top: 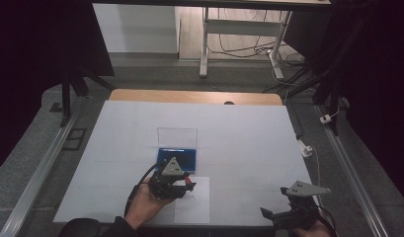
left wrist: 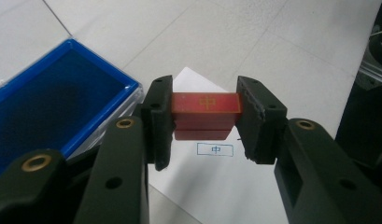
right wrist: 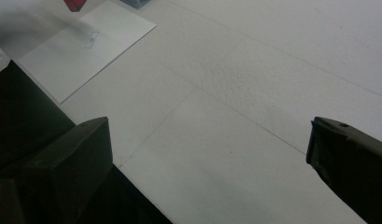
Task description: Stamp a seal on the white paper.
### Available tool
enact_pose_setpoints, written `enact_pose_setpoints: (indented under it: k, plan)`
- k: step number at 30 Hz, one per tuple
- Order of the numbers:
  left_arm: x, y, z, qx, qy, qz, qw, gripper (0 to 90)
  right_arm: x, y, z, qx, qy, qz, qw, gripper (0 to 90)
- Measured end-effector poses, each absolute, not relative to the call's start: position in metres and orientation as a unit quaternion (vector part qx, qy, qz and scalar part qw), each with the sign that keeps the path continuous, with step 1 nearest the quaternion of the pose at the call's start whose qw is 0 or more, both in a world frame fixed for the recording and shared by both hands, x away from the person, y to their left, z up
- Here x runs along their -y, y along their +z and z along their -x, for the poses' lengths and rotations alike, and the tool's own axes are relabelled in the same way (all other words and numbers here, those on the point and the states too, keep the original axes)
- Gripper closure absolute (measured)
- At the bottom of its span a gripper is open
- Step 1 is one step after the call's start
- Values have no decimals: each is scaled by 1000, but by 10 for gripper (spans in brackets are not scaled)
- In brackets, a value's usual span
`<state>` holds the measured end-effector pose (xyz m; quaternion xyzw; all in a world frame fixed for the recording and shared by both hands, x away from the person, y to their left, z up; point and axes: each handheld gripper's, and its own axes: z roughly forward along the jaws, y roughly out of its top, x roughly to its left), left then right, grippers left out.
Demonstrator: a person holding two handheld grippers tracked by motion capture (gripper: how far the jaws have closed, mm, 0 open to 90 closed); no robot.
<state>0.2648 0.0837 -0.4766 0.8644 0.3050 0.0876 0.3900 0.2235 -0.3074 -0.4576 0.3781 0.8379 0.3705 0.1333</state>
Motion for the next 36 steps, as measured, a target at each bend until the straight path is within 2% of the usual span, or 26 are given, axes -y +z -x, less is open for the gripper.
enact_pose_setpoints:
  k: [36]
  plan:
    - [-120,-459,-279,-341,119,-840,405,586,309,-458,-224,-834,378,-381,127,3]
